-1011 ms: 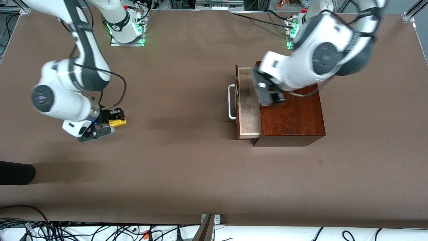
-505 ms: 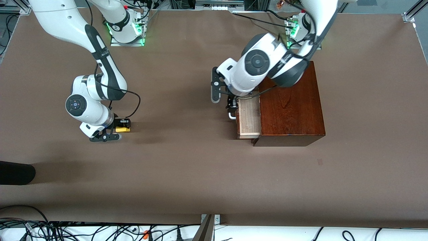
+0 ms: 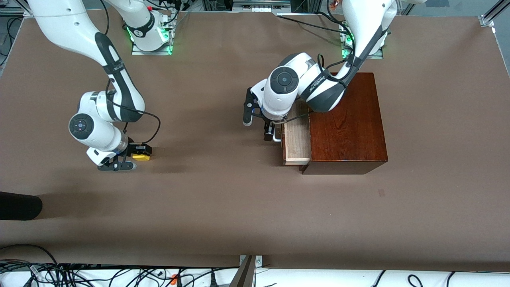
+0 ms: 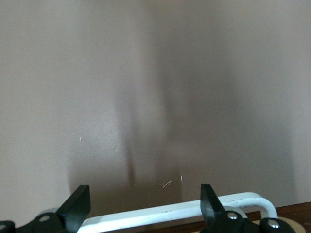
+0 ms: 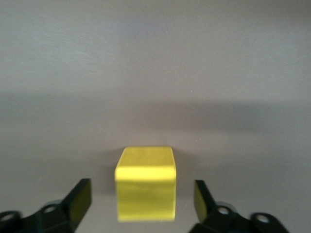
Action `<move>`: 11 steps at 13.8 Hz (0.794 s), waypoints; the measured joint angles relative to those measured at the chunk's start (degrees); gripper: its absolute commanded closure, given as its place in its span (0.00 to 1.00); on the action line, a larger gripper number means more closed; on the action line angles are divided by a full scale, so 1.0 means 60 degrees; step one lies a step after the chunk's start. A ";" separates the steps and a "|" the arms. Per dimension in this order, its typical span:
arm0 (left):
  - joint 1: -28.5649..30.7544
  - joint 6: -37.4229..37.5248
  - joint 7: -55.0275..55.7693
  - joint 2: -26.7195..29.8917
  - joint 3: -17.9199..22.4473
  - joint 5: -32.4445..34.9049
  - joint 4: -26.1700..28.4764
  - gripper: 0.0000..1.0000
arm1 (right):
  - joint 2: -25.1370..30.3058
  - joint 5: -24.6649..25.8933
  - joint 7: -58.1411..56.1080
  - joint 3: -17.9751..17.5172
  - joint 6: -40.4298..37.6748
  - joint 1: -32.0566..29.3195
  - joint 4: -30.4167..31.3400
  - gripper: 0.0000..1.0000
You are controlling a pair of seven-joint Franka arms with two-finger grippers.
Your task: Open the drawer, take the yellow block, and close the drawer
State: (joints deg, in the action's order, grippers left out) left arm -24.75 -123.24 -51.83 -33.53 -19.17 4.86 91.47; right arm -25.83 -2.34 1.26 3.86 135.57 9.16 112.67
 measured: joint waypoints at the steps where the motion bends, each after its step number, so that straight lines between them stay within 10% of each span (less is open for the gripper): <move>1: -0.0002 -0.0002 -0.0012 -0.0026 -0.0018 0.0043 0.0000 0.00 | 0.0463 0.0003 -0.0004 -0.0010 -0.0554 0.0000 -0.0115 0.00; 7: -0.0004 0.0051 -0.0012 -0.0079 -0.0082 0.0278 0.0011 0.00 | 0.4139 -0.0314 -0.0002 -0.0044 -0.4263 -0.0001 -0.0363 0.00; 11: 0.0065 0.0329 -0.0160 -0.0093 -0.0029 0.0448 -0.0030 0.00 | 0.4789 -0.0317 -0.0002 -0.0083 -0.6163 -0.0001 -0.1438 0.00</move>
State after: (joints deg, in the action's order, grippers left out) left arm -24.36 -121.27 -52.79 -34.09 -19.35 7.55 91.29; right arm 2.91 -4.24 1.25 3.36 98.59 9.15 104.05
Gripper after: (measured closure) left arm 0.000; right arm 0.000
